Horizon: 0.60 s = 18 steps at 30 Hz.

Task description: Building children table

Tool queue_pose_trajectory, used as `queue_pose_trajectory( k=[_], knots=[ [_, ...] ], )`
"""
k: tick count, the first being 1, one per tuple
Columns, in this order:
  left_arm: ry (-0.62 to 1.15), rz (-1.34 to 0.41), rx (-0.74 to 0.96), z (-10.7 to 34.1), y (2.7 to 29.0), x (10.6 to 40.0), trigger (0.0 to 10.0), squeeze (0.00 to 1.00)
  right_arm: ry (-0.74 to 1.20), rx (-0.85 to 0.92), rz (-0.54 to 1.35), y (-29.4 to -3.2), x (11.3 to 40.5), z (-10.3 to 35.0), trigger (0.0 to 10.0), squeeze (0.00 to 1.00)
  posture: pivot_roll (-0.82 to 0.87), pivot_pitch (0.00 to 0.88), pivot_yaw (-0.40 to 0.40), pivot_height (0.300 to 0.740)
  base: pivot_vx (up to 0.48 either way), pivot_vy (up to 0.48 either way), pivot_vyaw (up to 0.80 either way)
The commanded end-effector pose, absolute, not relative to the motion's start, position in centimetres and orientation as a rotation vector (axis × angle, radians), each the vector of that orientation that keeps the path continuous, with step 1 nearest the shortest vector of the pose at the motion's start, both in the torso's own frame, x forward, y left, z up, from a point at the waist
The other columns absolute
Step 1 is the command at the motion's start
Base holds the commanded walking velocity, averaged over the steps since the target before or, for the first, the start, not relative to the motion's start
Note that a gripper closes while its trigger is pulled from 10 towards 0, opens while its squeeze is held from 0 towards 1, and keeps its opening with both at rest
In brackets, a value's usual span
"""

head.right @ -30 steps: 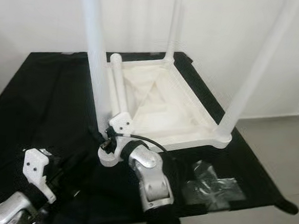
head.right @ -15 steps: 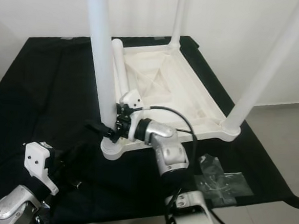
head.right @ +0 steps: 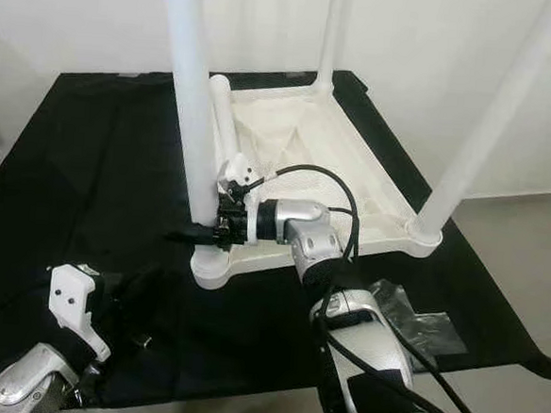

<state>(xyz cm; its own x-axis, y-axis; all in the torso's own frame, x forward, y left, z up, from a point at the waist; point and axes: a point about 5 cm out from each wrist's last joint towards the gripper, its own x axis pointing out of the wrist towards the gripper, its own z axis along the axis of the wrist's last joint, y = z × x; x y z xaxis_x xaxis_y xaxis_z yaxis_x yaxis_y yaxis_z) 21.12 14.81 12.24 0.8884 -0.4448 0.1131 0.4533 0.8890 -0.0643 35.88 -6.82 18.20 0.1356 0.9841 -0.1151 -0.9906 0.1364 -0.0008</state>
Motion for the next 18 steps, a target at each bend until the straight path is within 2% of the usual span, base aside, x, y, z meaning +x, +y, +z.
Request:
queue_pose_trajectory(
  k=[1,10,12,13,14,15,16,17,18],
  knots=[
    [-0.088,-0.467,-0.083,12.0,14.7,20.9,10.0,0.0,0.104,-0.098,1.466,-6.2,35.7,17.9,0.0,0.0,0.06,0.064,0.008,0.74,0.0,0.0,0.0],
    [-0.088,-0.471,-0.086,12.1,14.7,20.7,10.0,0.0,0.078,-0.157,1.432,-7.3,35.4,16.9,0.0,0.0,0.05,0.078,0.009,0.74,0.0,0.0,0.0],
    [-0.089,-0.47,-0.087,12.1,14.8,20.6,10.0,0.0,0.078,-0.165,1.304,-7.7,35.2,16.1,0.0,0.0,0.04,0.088,0.007,0.74,0.0,0.0,0.0],
    [-0.088,-0.469,-0.087,12.1,14.9,20.5,10.0,0.0,0.033,-0.1,0.905,-7.5,35.7,15.3,0.0,0.0,0.03,0.097,0.001,0.74,0.0,0.0,0.0],
    [-0.088,-0.469,-0.087,12.1,14.9,20.5,10.0,0.0,0.033,-0.1,0.905,-7.5,35.7,15.3,0.0,0.0,0.03,0.097,0.001,0.74,0.0,0.0,0.0],
    [-0.088,-0.468,-0.087,12.1,14.9,20.5,10.0,0.0,0.02,-0.049,0.595,-8.2,35.7,14.8,0.0,0.0,0.03,0.097,0.001,0.74,0.0,0.0,0.0],
    [-0.088,-0.468,-0.087,12.1,14.9,20.5,10.0,0.0,0.02,-0.049,0.595,-8.2,35.7,14.8,0.0,0.0,0.03,0.097,0.001,0.74,0.0,0.0,0.0],
    [-0.089,-0.468,-0.088,12.2,15.0,20.5,10.0,0.0,0.063,-0.015,0.532,-7.8,32.9,12.7,0.0,0.0,0.03,0.107,0.011,0.74,0.0,0.0,0.0],
    [-0.087,-0.468,-0.088,12.2,15.2,20.6,10.0,0.0,0.097,-0.056,0.657,-6.4,30.2,11.4,0.0,0.0,-0.01,0.096,0.027,0.74,0.0,0.0,0.0]
  ],
)
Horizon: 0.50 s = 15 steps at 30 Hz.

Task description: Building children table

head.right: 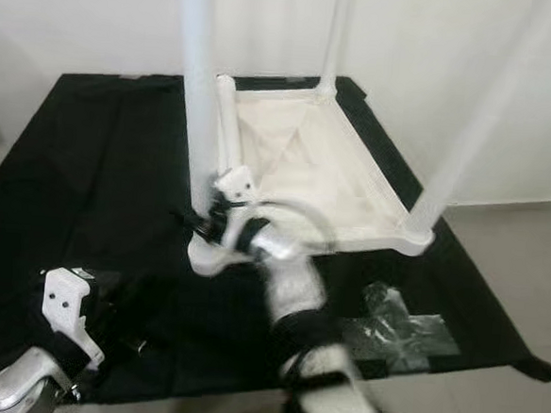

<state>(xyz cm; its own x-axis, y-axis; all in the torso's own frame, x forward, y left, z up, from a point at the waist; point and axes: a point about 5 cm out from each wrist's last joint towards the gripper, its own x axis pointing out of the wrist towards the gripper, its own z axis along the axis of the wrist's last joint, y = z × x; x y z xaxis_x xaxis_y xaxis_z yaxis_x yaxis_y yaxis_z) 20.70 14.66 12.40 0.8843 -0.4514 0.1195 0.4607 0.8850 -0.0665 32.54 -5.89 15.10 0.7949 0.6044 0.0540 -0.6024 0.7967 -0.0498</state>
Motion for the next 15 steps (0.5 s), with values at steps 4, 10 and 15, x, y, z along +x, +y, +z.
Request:
queue_pose_trajectory(
  k=[4,10,15],
  knots=[
    [-0.085,-0.479,-0.092,12.2,15.1,20.7,10.0,0.0,0.068,-0.075,0.656,-6.5,31.0,11.9,0.0,0.0,0.02,0.094,0.008,0.74,0.0,0.0,0.0],
    [-0.086,-0.475,-0.085,12.2,15.2,20.8,10.0,0.0,0.087,-0.095,0.675,-5.9,30.2,11.4,0.0,0.0,0.02,0.095,0.016,0.74,0.0,0.0,0.0],
    [-0.092,-0.456,-0.087,12.2,15.3,20.8,10.0,0.0,0.094,-0.107,0.645,-5.6,29.3,12.3,10.0,1.0,0.02,0.09,0.006,0.74,0.0,0.0,0.0]
  ],
)
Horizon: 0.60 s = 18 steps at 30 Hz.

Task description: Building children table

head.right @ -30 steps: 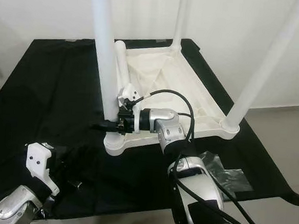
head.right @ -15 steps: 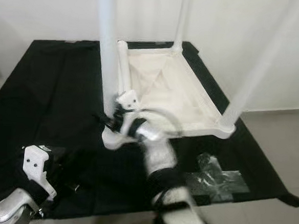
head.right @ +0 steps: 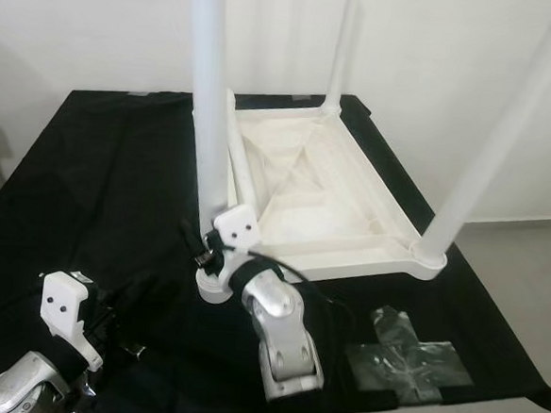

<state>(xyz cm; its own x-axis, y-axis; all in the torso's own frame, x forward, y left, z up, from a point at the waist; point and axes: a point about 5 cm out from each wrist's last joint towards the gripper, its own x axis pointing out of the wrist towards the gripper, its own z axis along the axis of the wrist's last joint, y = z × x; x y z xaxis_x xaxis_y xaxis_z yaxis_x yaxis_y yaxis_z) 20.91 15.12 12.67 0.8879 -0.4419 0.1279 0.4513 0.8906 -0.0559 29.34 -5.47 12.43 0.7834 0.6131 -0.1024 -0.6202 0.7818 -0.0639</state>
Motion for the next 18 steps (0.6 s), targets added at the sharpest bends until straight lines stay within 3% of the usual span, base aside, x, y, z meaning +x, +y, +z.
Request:
queue_pose_trajectory(
  k=[1,3,7,8,9,18],
  knots=[
    [-0.093,-0.455,-0.087,12.2,15.3,20.9,10.0,0.0,0.067,-0.072,0.711,-5.3,29.6,13.2,10.0,1.0,0.02,0.089,0.009,0.74,0.0,0.0,0.0],
    [-0.095,-0.457,-0.088,12.3,15.2,21.0,10.0,0.0,-0.034,-0.016,0.878,-4.8,30.8,15.3,10.0,1.0,0.02,0.087,0.009,0.74,0.0,0.0,0.0],
    [-0.095,-0.458,-0.088,12.3,15.2,21.0,10.0,0.0,-0.074,-0.007,0.982,-4.7,31.3,16.2,10.0,1.0,0.02,0.084,0.01,0.74,0.0,0.0,0.0],
    [-0.096,-0.459,-0.089,12.2,15.1,21.1,10.0,0.0,-0.093,-0.072,1.23,-5.0,32.3,17.6,10.0,0.0,0.02,0.078,0.011,0.74,0.0,0.0,0.0],
    [-0.095,-0.459,-0.089,12.2,15.1,21.2,10.0,0.0,-0.074,-0.138,1.356,-5.3,32.9,18.1,10.0,0.0,0.02,0.075,0.011,0.74,0.0,0.0,0.0],
    [-0.094,-0.456,-0.083,12.1,15.1,21.3,10.0,0.0,0.014,-0.126,1.487,-5.0,34.6,19.0,9.8,0.0,0.04,0.064,0.012,0.74,0.0,0.0,0.0]
  ],
)
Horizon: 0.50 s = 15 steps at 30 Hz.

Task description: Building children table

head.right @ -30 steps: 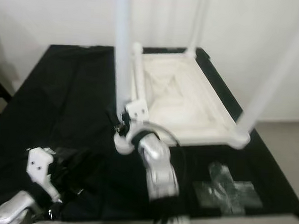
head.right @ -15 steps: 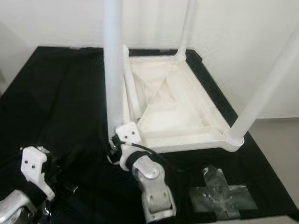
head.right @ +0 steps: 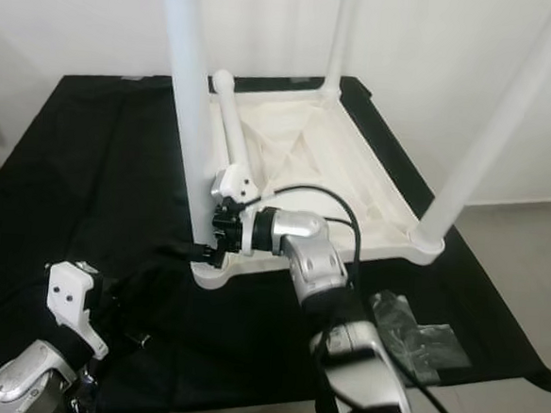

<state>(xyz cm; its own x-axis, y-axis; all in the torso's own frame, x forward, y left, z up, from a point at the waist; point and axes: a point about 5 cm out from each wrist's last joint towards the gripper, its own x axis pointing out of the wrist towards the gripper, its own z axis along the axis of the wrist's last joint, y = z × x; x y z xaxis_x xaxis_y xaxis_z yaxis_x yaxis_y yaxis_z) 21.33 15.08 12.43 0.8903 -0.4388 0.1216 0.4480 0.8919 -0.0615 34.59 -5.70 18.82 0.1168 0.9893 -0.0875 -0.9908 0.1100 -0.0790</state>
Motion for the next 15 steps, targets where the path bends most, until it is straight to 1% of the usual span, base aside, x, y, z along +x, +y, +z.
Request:
queue_pose_trajectory(
  k=[1,2,10,13,15],
  knots=[
    [-0.093,-0.455,-0.082,12.1,15.1,21.3,10.0,0.0,0.017,-0.113,1.493,-4.9,34.8,19.0,9.8,0.0,0.04,0.064,0.012,0.74,0.0,0.0,0.0],
    [-0.093,-0.455,-0.082,12.1,15.1,21.3,10.0,0.0,0.031,-0.109,1.494,-5.0,35.0,18.9,0.0,0.0,0.04,0.063,0.009,0.74,0.0,0.0,0.0],
    [-0.094,-0.454,-0.082,12.1,15.1,21.3,10.0,0.0,0.058,-0.095,1.503,-5.7,35.6,18.5,0.0,0.0,0.04,0.065,0.012,0.74,0.0,0.0,0.0],
    [-0.093,-0.455,-0.083,12.0,15.1,21.2,10.0,0.0,0.057,-0.12,1.477,-6.3,35.7,18.1,0.0,0.0,0.04,0.065,0.013,0.74,0.0,0.0,0.0],
    [-0.093,-0.457,-0.085,12.0,15.0,21.2,10.0,0.0,0.052,-0.153,1.407,-7.1,35.9,17.7,0.0,0.0,0.04,0.067,0.009,0.74,0.0,0.0,0.0]
  ],
)
